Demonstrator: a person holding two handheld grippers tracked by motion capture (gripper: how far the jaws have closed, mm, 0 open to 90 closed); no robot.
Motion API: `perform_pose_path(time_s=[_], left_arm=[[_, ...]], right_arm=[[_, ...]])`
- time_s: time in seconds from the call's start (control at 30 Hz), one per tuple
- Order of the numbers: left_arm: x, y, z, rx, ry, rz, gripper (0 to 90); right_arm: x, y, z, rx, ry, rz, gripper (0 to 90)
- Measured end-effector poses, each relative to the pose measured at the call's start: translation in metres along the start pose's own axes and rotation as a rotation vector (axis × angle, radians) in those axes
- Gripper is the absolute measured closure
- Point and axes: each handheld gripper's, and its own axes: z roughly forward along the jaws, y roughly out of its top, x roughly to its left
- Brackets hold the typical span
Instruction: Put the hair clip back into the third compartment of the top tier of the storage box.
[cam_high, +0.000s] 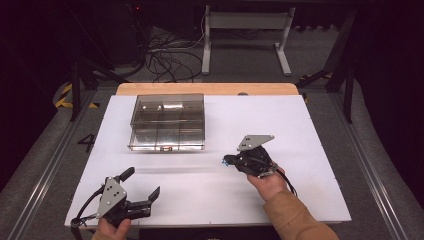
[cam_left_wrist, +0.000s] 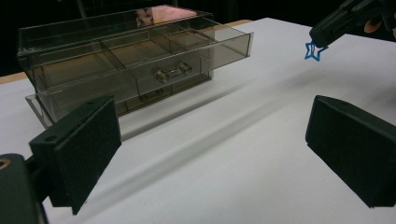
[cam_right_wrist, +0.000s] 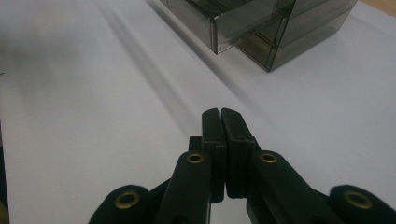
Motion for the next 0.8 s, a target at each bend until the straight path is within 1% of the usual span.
perform_pose_path(time_s=[0.33,0.43,0.6,0.7,0.8], left_arm=[[0.0,0.0,0.0,0.0,0.0,-0.001,4.0],[0.0,0.0,0.0,0.0,-0.001,-0.001,4.0],[0.0,0.0,0.0,0.0,-0.003,0.0,4.0],[0.0,0.0,0.0,0.001,-0.003,-0.001,4.0],[0.0,0.0,0.0,0.002,-0.004,0.001,4.0]], right_arm=[[-0.002,0.018,-0.006,-0.015,0.001,-0.019,89.2],[-0.003,0.023,-0.004,-0.008,0.011,-0.017,89.1],[-0.004,0.032,-0.001,0.015,0.01,-0.032,89.1],[-0.004,0.038,-0.001,0.013,0.003,-0.043,89.1],[-0.005,0.044,-0.001,0.008,0.0,-0.045,89.1]])
